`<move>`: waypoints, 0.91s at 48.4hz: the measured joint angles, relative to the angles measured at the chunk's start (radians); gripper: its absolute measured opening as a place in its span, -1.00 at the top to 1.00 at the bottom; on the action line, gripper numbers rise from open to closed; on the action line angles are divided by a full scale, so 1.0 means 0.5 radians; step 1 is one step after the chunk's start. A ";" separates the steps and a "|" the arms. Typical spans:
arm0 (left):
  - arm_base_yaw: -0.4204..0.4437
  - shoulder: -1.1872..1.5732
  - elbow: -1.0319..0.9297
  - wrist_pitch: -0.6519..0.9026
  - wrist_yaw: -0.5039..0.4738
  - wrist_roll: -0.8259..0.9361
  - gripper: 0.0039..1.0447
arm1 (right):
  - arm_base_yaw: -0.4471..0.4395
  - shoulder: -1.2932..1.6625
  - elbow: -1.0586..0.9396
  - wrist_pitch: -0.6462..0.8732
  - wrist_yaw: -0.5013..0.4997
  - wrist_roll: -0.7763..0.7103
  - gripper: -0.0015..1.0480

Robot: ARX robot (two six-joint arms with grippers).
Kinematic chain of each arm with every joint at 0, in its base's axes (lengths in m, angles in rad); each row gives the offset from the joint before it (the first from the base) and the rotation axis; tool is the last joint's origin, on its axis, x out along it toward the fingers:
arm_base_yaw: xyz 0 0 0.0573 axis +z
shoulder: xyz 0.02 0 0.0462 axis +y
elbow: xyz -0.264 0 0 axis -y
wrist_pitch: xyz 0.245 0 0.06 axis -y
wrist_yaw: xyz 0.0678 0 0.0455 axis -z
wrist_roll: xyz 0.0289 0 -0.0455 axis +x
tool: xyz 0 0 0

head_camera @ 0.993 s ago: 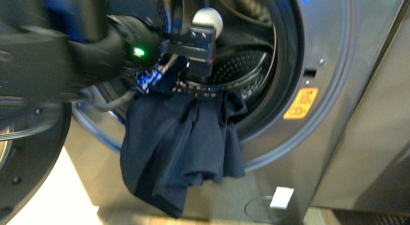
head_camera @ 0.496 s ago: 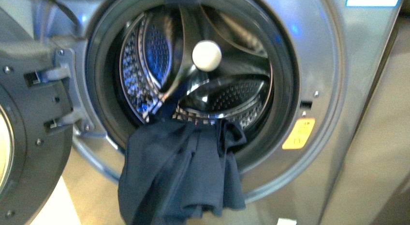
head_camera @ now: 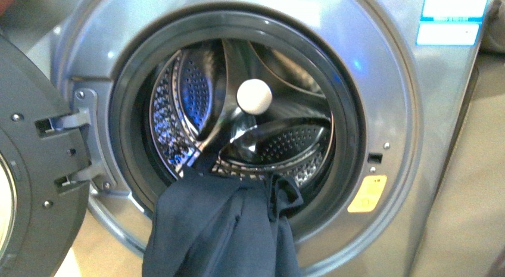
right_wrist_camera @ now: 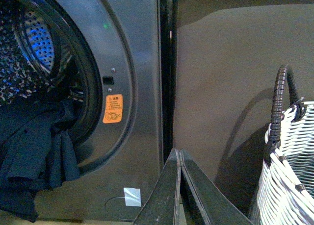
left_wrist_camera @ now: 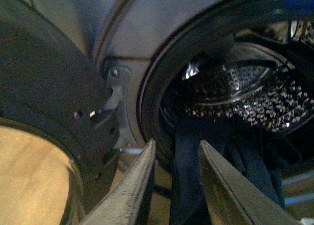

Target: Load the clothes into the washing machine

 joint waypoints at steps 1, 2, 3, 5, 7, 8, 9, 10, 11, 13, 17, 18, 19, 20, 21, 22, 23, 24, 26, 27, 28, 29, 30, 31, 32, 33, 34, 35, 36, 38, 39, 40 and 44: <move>0.024 -0.034 -0.060 0.017 0.034 -0.005 0.57 | 0.000 0.000 0.000 0.000 0.000 0.000 0.95; 0.040 -0.059 -0.096 0.027 0.055 -0.005 0.64 | 0.000 0.000 0.000 0.000 0.000 0.000 0.95; 0.063 -0.098 -0.146 0.041 0.075 -0.007 0.75 | 0.000 0.000 0.000 0.000 0.000 0.000 0.95; 0.107 -0.170 -0.229 0.064 0.121 -0.012 0.95 | 0.000 0.000 0.000 0.000 0.000 0.000 0.95; 0.153 -0.240 -0.301 0.084 0.163 -0.018 0.93 | 0.000 0.000 0.000 0.000 0.000 0.000 0.95; 0.175 -0.272 -0.336 0.089 0.182 -0.018 0.94 | 0.000 0.000 0.000 0.000 0.000 0.000 0.95; 0.190 -0.291 -0.359 0.091 0.197 -0.018 0.94 | 0.000 0.000 0.000 0.000 0.000 0.000 0.95; 0.204 -0.311 -0.381 0.092 0.210 -0.019 0.94 | 0.000 0.000 0.000 0.000 0.000 0.000 0.95; 0.217 -0.329 -0.405 0.094 0.221 -0.019 0.94 | 0.000 0.000 0.000 0.000 0.000 0.000 0.95; 0.242 -0.365 -0.449 0.096 0.246 -0.019 0.94 | 0.000 0.000 0.000 0.000 0.000 0.000 0.95; 0.285 -0.433 -0.524 0.098 0.291 -0.019 0.94 | 0.000 0.000 0.000 0.000 0.000 0.000 0.95; 0.295 -0.449 -0.542 0.098 0.298 -0.019 0.94 | 0.000 0.000 0.000 0.000 0.000 0.000 0.95; 0.305 -0.466 -0.559 0.097 0.311 -0.019 0.94 | 0.000 0.000 0.000 0.000 0.000 0.000 0.95; 0.315 -0.484 -0.575 0.097 0.317 -0.019 0.94 | 0.000 0.000 0.000 0.000 0.000 0.000 0.95; 0.324 -0.502 -0.590 0.095 0.327 -0.019 0.94 | 0.000 0.000 0.000 0.000 0.000 0.000 0.95; 0.329 -0.512 -0.597 0.095 0.330 -0.019 0.94 | 0.000 0.000 0.000 0.000 0.000 0.000 0.95; 0.338 -0.531 -0.610 0.092 0.341 -0.020 0.94 | 0.000 0.000 0.000 0.000 0.000 0.000 0.95; 0.347 -0.549 -0.623 0.089 0.348 -0.019 0.94 | 0.000 0.000 0.000 0.000 0.000 0.000 0.95; 0.363 -0.586 -0.646 0.080 0.363 -0.019 0.94 | 0.000 0.000 0.000 0.000 0.000 0.000 0.95; 0.369 -0.597 -0.655 0.076 0.369 -0.019 0.94 | 0.000 0.000 0.000 0.000 0.000 0.000 0.95; 0.399 -0.616 -0.665 0.068 0.407 -0.019 0.94 | 0.000 0.000 0.000 0.000 0.000 0.000 0.95; 0.439 -0.635 -0.675 0.059 0.466 -0.019 0.94 | 0.000 0.000 0.000 0.000 0.000 0.000 0.95; 0.480 -0.658 -0.689 0.050 0.524 -0.020 0.94 | 0.000 0.000 0.000 0.000 0.000 0.000 0.95; 0.504 -0.677 -0.699 0.043 0.546 -0.019 0.94 | 0.000 0.000 0.000 0.000 0.000 0.000 0.95; 0.524 -0.693 -0.709 0.037 0.554 -0.020 0.94 | 0.000 0.000 0.000 0.000 0.000 0.000 0.95; 0.536 -0.708 -0.718 0.031 0.558 -0.020 0.94 | 0.000 0.000 0.000 0.000 0.000 0.000 0.95; 0.546 -0.724 -0.729 0.024 0.561 -0.020 0.94 | 0.000 0.000 0.000 0.000 0.000 0.000 0.95; 0.552 -0.734 -0.733 0.020 0.561 -0.020 0.94 | 0.000 0.000 0.000 0.000 0.000 0.000 0.95; 0.560 -0.755 -0.742 0.013 0.558 -0.020 0.94 | 0.000 0.000 0.000 0.000 0.000 0.000 0.95; 0.567 -0.790 -0.755 -0.002 0.558 -0.020 0.94 | 0.000 0.000 0.000 0.000 0.000 0.000 0.95; 0.571 -0.803 -0.761 -0.010 0.558 -0.020 0.94 | 0.000 0.000 0.000 0.000 0.000 0.000 0.95; 0.571 -0.813 -0.766 -0.015 0.559 -0.020 0.94 | 0.000 0.000 0.000 0.000 0.000 0.000 0.95; 0.571 -0.874 -0.796 -0.056 0.562 -0.020 0.94 | 0.000 0.000 0.000 0.000 0.000 0.000 0.95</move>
